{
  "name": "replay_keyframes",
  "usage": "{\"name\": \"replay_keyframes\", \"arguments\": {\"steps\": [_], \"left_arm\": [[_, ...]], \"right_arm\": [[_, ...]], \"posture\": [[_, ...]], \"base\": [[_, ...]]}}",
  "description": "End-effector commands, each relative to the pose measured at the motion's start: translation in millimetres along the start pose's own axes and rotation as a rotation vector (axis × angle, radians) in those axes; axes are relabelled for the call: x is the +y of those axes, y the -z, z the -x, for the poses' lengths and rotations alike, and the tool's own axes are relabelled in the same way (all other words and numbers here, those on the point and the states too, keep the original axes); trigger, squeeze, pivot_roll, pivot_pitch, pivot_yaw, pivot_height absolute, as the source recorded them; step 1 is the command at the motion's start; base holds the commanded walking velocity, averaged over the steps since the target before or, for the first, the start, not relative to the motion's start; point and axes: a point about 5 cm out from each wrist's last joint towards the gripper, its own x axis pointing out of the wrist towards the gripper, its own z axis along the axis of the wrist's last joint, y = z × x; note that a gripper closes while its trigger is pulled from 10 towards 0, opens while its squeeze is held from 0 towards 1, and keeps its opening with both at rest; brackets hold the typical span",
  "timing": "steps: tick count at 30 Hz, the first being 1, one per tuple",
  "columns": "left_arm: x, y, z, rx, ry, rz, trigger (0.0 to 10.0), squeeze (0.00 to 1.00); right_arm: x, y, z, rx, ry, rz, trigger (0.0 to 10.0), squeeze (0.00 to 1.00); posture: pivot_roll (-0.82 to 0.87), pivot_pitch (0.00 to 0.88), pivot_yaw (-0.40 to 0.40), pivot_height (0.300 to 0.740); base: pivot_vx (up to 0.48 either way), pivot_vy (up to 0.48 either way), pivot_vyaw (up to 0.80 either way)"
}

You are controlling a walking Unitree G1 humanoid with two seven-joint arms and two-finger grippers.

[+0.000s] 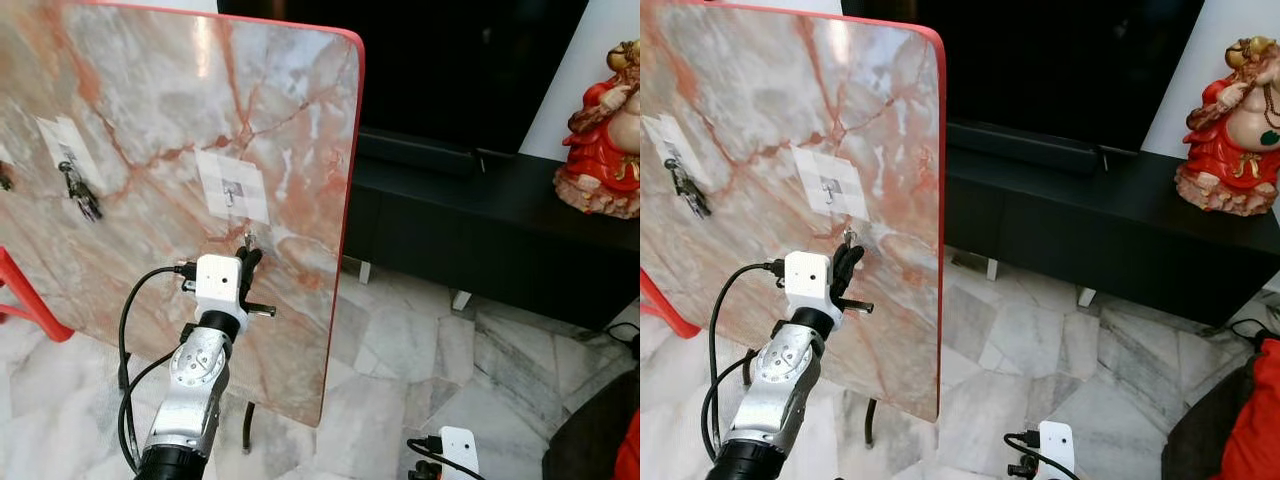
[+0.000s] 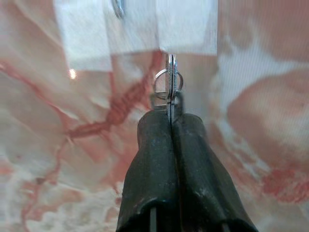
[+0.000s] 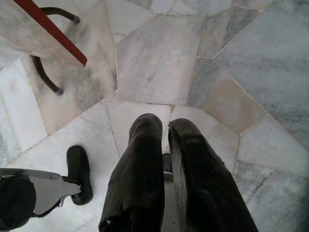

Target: Hang keys on a hook

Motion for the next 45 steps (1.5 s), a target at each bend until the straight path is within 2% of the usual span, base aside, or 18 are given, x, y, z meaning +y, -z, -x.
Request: {"name": "replay_keyframes", "arguments": {"steps": [1,6,10,15,20,30,45], "left_arm": [[1.4,-12,-2.4,-0.051,-0.003,-0.019,10.0,0.00],[1.7,-17,0.9,-0.067,0.001,-0.026,10.0,0.00],[2.4,-18,9.0,-0.072,0.004,-0.031,10.0,0.00],[4.3,-22,10.4,-0.082,-0.006,-0.032,10.0,0.00],[5.8,-33,4.5,-0.114,-0.023,-0.016,10.0,0.00],[13.2,-37,-0.8,-0.108,-0.068,0.033,10.0,0.00],[13.2,-42,-5.4,-0.112,-0.071,0.044,10.0,0.00]], "right_arm": [[-1.5,0,0.3,0.000,0.004,0.006,10.0,0.00],[-1.4,0,0.3,0.000,0.003,0.006,10.0,0.00],[-1.8,0,0.3,0.002,0.004,0.008,10.0,0.00],[-2.1,0,0.3,0.002,0.003,0.012,10.0,0.00],[-2.1,-1,0.2,0.001,0.000,0.019,10.0,0.00],[-1.8,-2,0.0,0.002,-0.002,0.021,10.0,0.00],[-1.6,-2,-0.1,0.002,-0.004,0.022,10.0,0.00]], "posture": [[0.01,0.000,-0.052,0.740],[0.01,0.000,-0.051,0.740],[0.01,0.000,-0.053,0.740],[0.01,0.000,-0.056,0.740],[0.02,0.000,-0.060,0.740],[0.01,0.000,-0.062,0.740],[0.01,0.000,-0.061,0.740]], "base": [[0.000,0.000,0.00],[0.000,0.000,0.00],[0.000,0.000,0.00],[0.000,0.000,0.00],[0.000,0.000,0.00],[0.000,0.000,0.00],[0.000,0.000,0.00]]}}
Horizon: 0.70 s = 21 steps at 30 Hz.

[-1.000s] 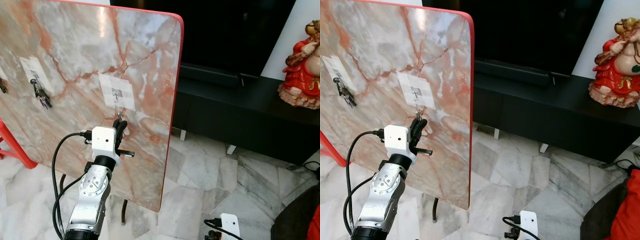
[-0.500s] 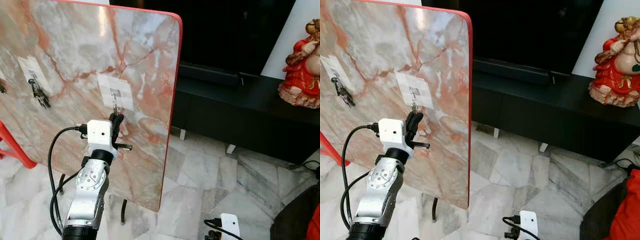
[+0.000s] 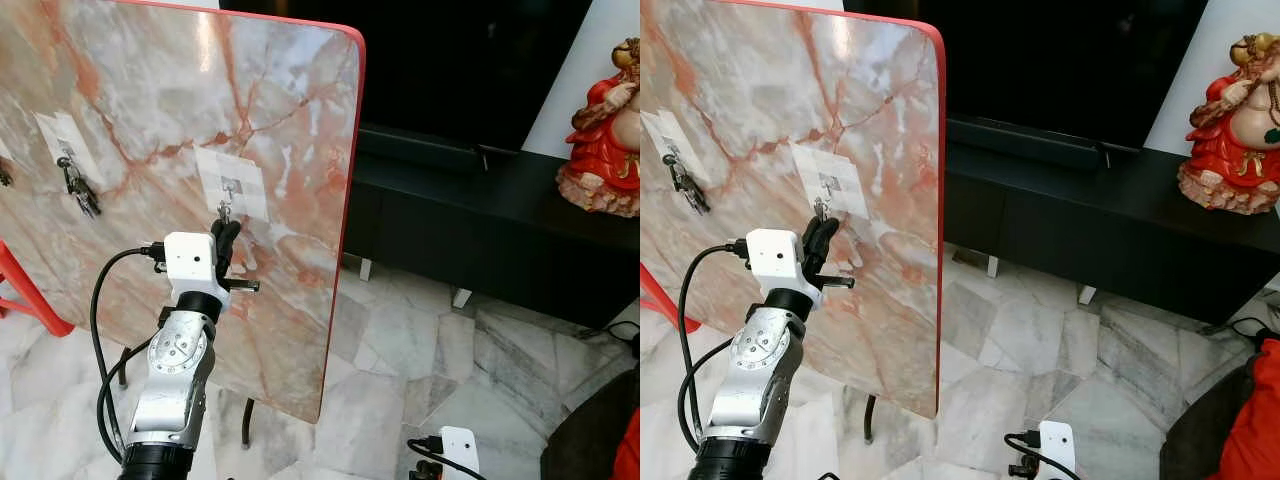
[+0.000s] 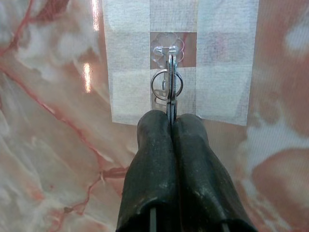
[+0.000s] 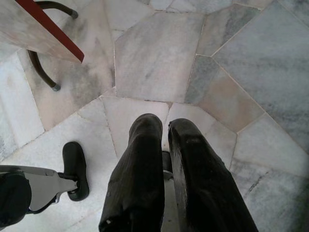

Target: Hang keys on a hook

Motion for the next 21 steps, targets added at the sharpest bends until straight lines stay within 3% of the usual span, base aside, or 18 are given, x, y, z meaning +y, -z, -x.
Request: {"name": "replay_keyframes", "arguments": {"steps": [1,21], "left_arm": [[-1.8,-9.2,-4.6,-0.024,-0.004,0.011,10.0,0.00],[-5.8,-8.5,-11.3,0.021,0.014,0.052,10.0,0.00]], "right_arm": [[-0.8,-1.6,-0.2,0.000,0.000,0.005,10.0,0.00],[-1.0,-1.6,-0.2,0.000,0.001,0.004,10.0,0.00]], "posture": [[0.01,0.000,-0.061,0.740],[0.01,0.000,-0.060,0.740]], "base": [[0.000,0.000,0.00],[0.000,0.000,0.00]]}}
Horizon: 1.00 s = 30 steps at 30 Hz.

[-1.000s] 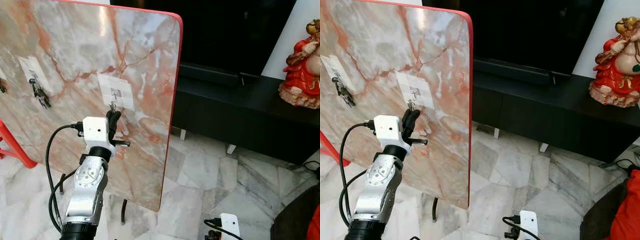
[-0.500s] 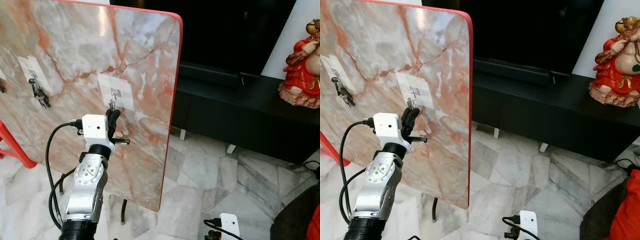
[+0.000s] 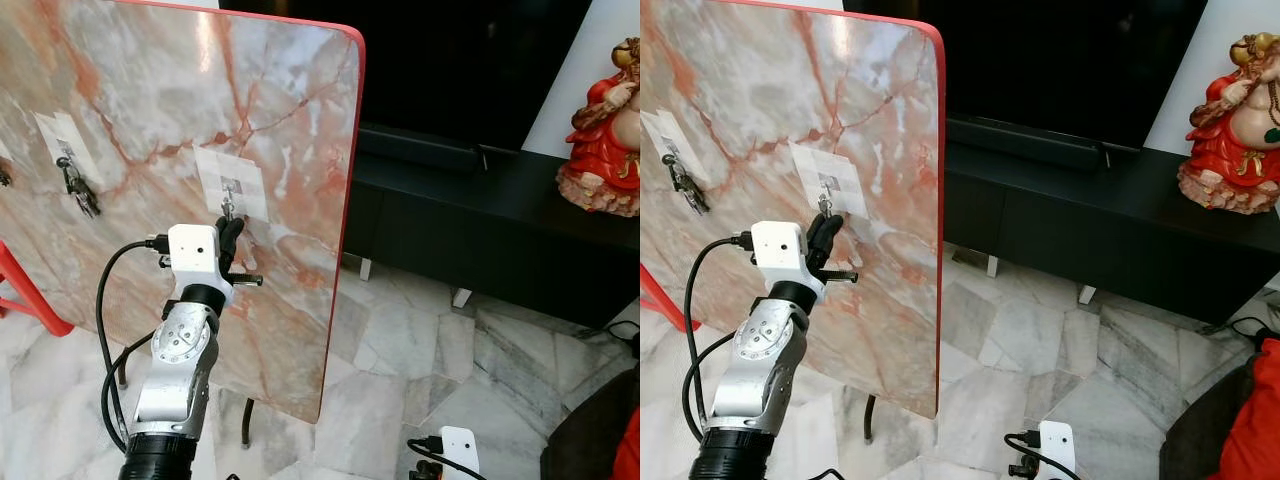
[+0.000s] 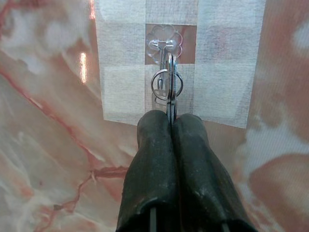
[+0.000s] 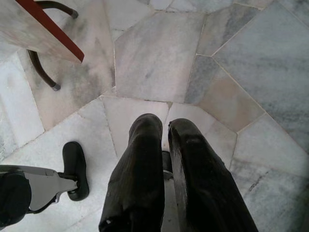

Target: Hang keys on a hook

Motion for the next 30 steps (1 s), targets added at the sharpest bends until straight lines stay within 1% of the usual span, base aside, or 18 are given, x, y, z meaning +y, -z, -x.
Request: {"name": "replay_keyframes", "arguments": {"steps": [1,12,19,24,30], "left_arm": [[-3.0,-6.3,-3.2,-0.018,0.010,0.020,10.0,0.00],[-6.8,-5.6,-4.5,-0.007,0.025,0.039,10.0,0.00],[-4.9,-6.5,-4.9,-0.005,0.018,0.053,10.0,0.00],[-2.1,-6.8,-6.0,0.001,0.000,0.082,10.0,0.00],[-2.6,-7.8,-7.3,0.000,0.004,0.088,10.0,0.00]], "right_arm": [[-0.9,-1.5,-0.2,0.000,0.001,0.004,10.0,0.00],[-1.3,-0.8,0.0,0.002,0.003,0.000,10.0,0.00],[-1.3,-0.9,0.0,0.002,0.001,0.000,10.0,0.00],[-1.2,-1.0,-0.1,0.002,0.000,0.002,10.0,0.00],[-1.0,-0.8,-0.1,0.004,-0.001,0.003,10.0,0.00]], "posture": [[0.01,0.000,-0.060,0.740],[0.01,0.000,-0.061,0.740],[0.01,0.000,-0.061,0.740],[0.01,0.000,-0.063,0.740],[0.01,0.000,-0.063,0.740]], "base": [[0.000,0.000,0.00],[0.000,0.000,0.00],[0.000,0.000,0.00],[0.000,0.000,0.00],[0.000,0.000,0.00]]}}
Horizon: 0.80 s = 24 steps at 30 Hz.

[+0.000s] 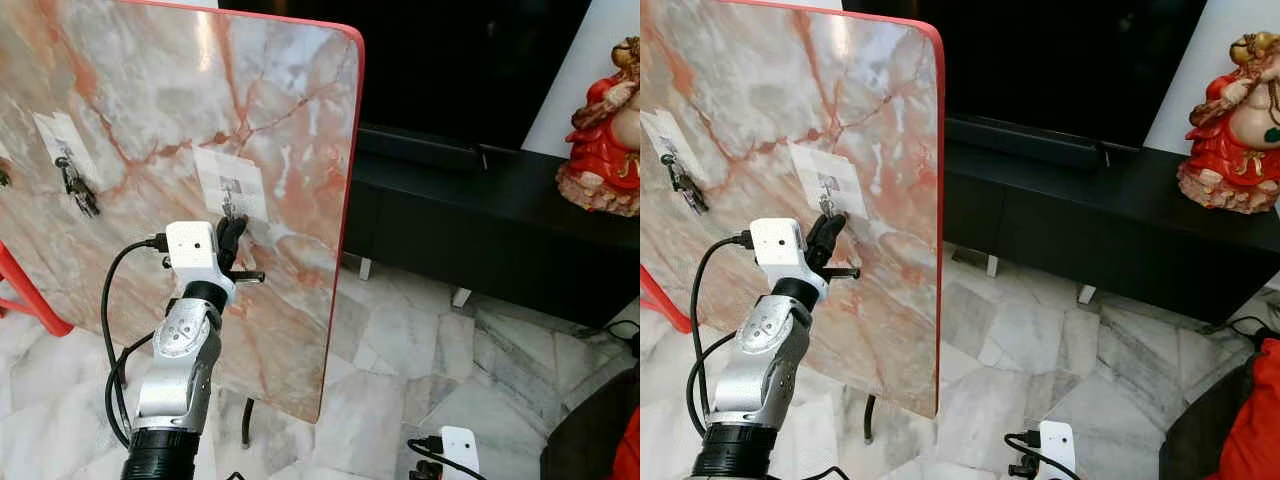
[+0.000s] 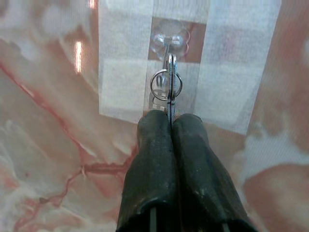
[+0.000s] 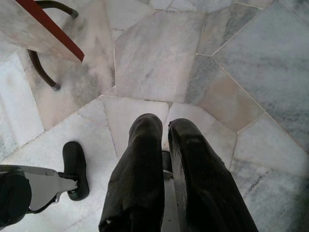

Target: Hang keys on a hook

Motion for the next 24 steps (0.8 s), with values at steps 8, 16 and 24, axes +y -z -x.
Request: {"name": "replay_keyframes", "arguments": {"steps": [8,16,24], "left_arm": [[-3.2,-7.4,-4.1,-0.012,0.011,0.024,10.0,0.00],[-2.4,-7.0,-5.8,0.005,0.007,0.043,10.0,0.00],[-0.3,-3.9,-6.3,0.022,-0.009,0.080,10.0,0.00]], "right_arm": [[-1.1,-0.7,0.0,0.005,-0.001,0.004,10.0,0.00],[-1.0,-0.7,0.0,0.005,-0.003,0.002,10.0,0.00],[-1.1,-1.1,-0.1,0.002,-0.007,0.000,10.0,0.00]], "posture": [[0.01,0.000,-0.065,0.740],[0.01,0.000,-0.065,0.740],[0.01,0.000,-0.067,0.740]], "base": [[0.000,0.000,0.00],[0.000,0.000,0.00],[0.000,0.000,0.00]]}}
